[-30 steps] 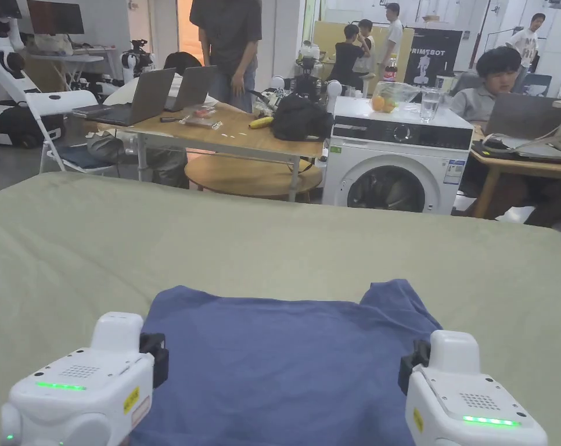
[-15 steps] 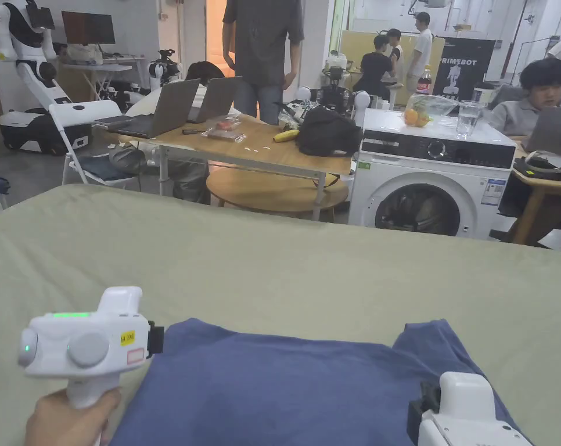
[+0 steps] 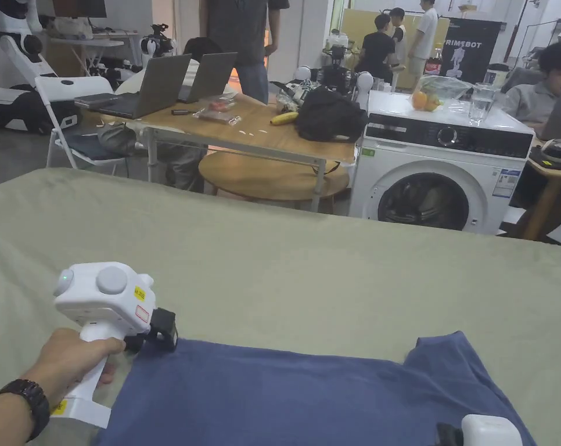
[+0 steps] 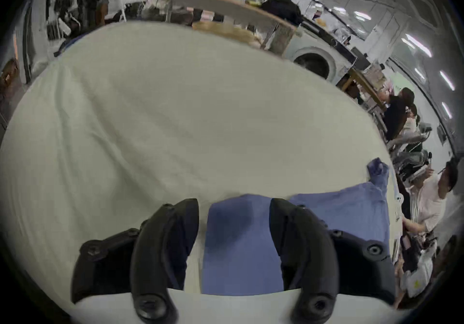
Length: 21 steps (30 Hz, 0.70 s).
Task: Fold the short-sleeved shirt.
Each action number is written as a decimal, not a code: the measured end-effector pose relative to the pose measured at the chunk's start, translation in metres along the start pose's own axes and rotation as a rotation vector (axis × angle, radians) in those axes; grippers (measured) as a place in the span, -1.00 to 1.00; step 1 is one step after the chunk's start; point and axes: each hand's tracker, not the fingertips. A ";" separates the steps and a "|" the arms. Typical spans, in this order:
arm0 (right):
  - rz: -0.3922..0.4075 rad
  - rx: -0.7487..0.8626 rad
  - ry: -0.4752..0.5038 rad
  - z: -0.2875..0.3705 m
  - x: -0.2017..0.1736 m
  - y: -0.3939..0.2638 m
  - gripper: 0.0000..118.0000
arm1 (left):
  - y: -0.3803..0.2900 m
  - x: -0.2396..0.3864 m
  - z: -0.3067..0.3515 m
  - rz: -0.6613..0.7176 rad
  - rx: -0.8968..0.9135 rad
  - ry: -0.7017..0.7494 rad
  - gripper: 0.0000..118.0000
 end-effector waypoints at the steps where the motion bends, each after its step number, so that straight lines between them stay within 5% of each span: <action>1: 0.002 -0.005 -0.002 -0.001 0.001 -0.001 -1.00 | -0.002 0.001 -0.008 -0.028 -0.018 0.018 -0.02; 10: -0.016 -0.030 -0.021 0.000 0.017 -0.001 -1.00 | -0.027 0.040 0.004 -0.115 0.122 0.112 -0.12; 12: -0.031 -0.040 -0.033 -0.001 0.027 0.005 -1.00 | -0.029 0.043 0.008 -0.130 0.126 0.120 -0.35; 14: -0.043 -0.059 -0.049 -0.005 0.043 0.017 -1.00 | -0.034 0.043 0.020 -0.151 0.157 0.108 -1.00; 19: -0.057 -0.150 -0.102 -0.039 0.106 0.059 -1.00 | -0.045 0.041 0.063 -0.113 0.269 0.045 -1.00; 21: -0.085 -0.231 -0.105 -0.063 0.132 0.072 -0.80 | -0.047 0.035 0.077 -0.100 0.289 0.052 -1.00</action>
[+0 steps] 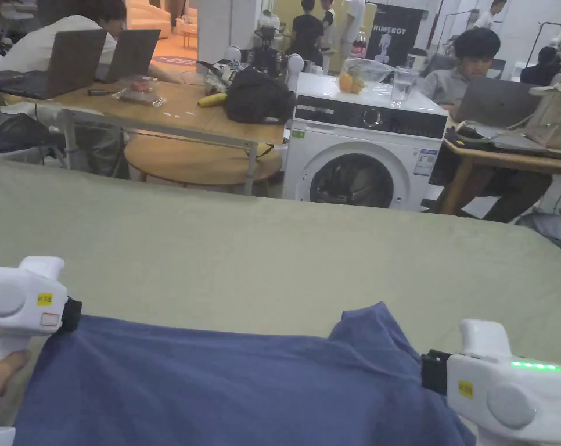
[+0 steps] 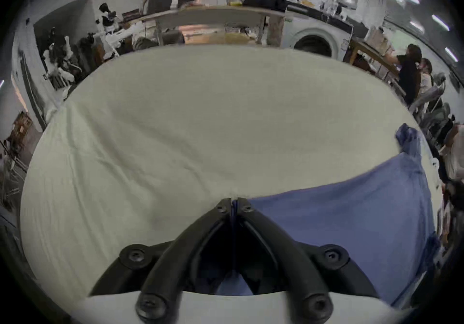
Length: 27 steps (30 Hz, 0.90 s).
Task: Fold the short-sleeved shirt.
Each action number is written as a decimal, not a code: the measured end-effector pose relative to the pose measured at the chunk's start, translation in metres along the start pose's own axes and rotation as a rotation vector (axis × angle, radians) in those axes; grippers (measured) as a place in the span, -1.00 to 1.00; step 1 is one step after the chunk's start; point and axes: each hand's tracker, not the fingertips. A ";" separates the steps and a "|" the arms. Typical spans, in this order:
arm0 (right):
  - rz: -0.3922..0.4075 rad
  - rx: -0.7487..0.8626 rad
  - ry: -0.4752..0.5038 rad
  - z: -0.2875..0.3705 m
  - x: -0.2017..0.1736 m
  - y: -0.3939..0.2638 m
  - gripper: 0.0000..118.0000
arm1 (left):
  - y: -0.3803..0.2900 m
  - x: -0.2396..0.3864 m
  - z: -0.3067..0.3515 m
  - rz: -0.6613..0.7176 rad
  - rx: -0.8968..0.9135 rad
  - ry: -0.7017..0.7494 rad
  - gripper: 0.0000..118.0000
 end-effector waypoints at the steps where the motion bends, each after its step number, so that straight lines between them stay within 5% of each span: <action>1: 0.000 -0.019 -0.001 -0.013 0.009 0.008 -0.58 | -0.001 -0.002 0.005 0.005 0.005 -0.008 -1.00; 2: 0.000 -0.056 0.014 -0.024 0.016 0.015 -0.32 | -0.003 -0.002 0.009 0.009 0.006 0.000 -1.00; 5: 0.007 -0.136 0.069 -0.058 0.026 0.025 -0.09 | -0.008 -0.009 0.013 -0.002 0.011 0.031 -1.00; 12: 0.043 -0.328 0.080 -0.126 0.020 0.015 -0.09 | -0.020 -0.011 0.007 -0.008 -0.013 0.032 -1.00; 18: 0.077 -0.254 0.054 -0.119 0.006 0.010 -0.11 | -0.018 -0.007 0.005 0.003 -0.013 0.029 -1.00; 20: 0.111 -0.253 0.042 -0.119 0.002 0.009 -0.34 | -0.017 -0.004 0.008 0.005 -0.008 0.023 -1.00; 22: 0.102 -0.218 0.052 -0.111 0.009 0.012 -1.00 | -0.015 -0.003 0.015 0.013 0.000 0.015 -1.00; 27: 0.021 -0.016 0.064 -0.056 0.022 0.028 -1.00 | -0.005 -0.002 0.051 0.018 0.075 -0.001 -1.00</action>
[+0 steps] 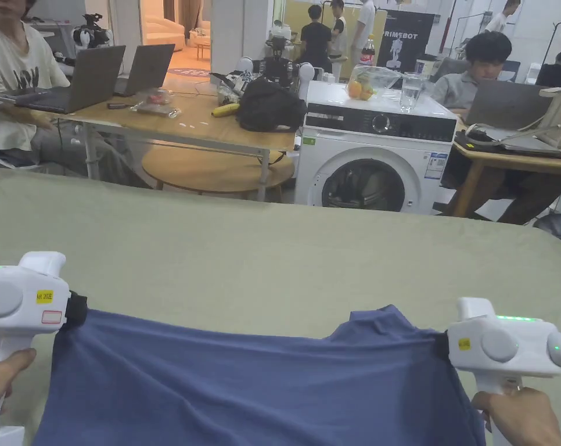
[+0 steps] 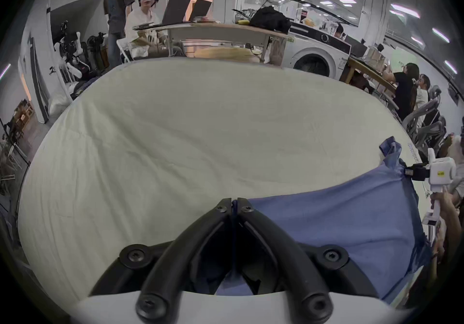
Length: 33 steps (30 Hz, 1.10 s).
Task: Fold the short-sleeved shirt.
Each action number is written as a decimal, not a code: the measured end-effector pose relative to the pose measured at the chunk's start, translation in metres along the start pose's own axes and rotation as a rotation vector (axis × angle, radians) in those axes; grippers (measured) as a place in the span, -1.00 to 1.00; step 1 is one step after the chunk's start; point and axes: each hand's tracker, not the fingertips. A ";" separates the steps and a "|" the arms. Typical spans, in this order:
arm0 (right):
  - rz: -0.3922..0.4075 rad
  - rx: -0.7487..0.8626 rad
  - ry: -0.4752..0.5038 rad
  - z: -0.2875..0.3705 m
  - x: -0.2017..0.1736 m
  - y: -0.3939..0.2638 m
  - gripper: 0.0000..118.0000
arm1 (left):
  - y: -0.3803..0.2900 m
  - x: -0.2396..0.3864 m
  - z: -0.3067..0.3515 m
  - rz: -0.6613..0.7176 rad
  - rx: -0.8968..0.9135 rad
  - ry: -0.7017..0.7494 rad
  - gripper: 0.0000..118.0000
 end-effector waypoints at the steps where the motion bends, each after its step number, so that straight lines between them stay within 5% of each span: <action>1: -0.001 0.028 0.000 0.014 0.000 0.003 -1.00 | 0.003 0.001 0.009 0.001 0.019 -0.011 -1.00; 11: 0.022 0.308 -0.050 0.160 0.001 0.015 -1.00 | 0.021 0.010 0.125 -0.006 0.218 -0.027 -1.00; 20: -0.016 0.442 -0.058 0.219 -0.008 0.015 -1.00 | 0.024 0.017 0.171 0.000 0.308 -0.030 -1.00; 33: 0.004 0.629 -0.120 0.274 -0.015 0.145 -1.00 | 0.149 0.025 0.215 -0.008 0.462 0.006 -1.00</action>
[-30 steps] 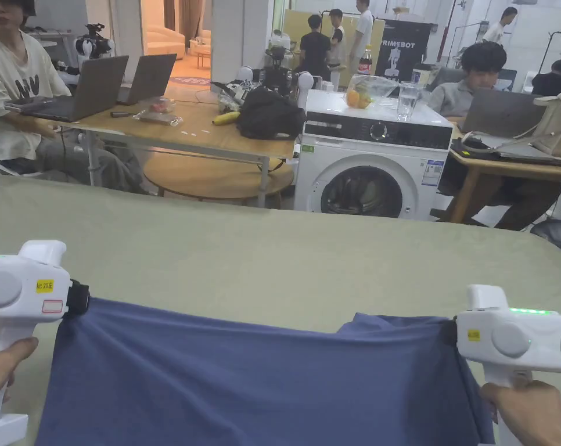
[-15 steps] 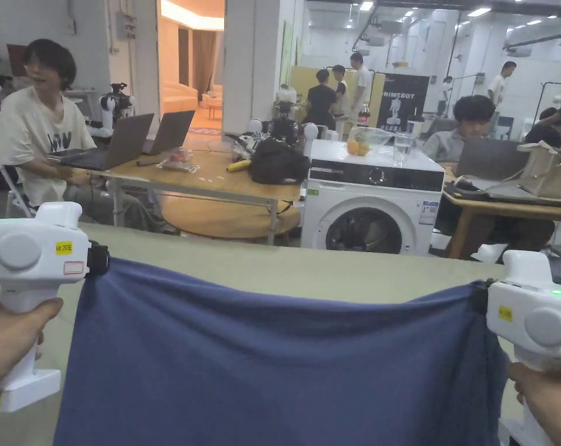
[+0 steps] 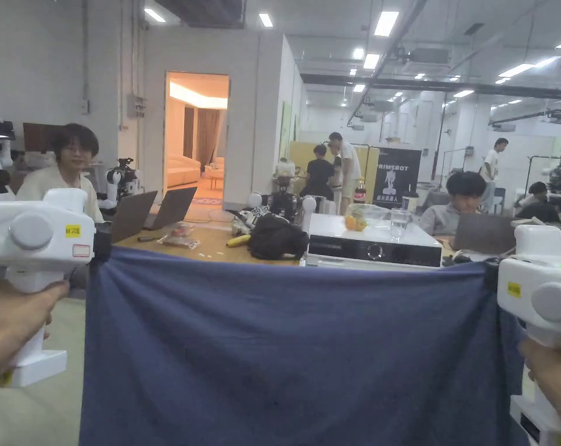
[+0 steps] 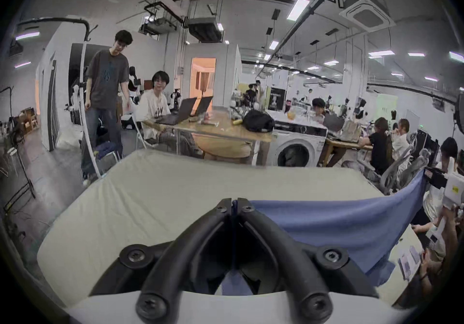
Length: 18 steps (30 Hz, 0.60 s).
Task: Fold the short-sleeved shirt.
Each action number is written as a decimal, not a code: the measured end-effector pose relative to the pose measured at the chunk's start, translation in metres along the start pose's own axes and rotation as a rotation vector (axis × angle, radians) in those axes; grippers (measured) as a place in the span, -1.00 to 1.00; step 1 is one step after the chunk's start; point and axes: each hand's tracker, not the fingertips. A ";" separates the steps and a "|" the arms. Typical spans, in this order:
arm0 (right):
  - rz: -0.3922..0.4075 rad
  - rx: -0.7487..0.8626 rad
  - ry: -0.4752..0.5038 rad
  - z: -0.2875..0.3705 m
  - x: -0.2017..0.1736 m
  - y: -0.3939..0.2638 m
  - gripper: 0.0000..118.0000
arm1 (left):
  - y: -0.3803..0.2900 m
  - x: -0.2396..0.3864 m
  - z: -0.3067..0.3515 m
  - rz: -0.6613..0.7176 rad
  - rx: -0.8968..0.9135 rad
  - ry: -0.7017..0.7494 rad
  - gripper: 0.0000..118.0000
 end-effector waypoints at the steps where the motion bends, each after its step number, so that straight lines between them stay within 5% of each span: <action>1: -0.003 0.006 0.004 -0.007 0.000 0.011 -1.00 | 0.012 0.002 -0.005 -0.013 0.004 0.007 -1.00; 18: 0.019 0.144 -0.059 -0.077 -0.011 0.147 -1.00 | 0.156 0.030 -0.051 -0.060 0.154 0.061 -1.00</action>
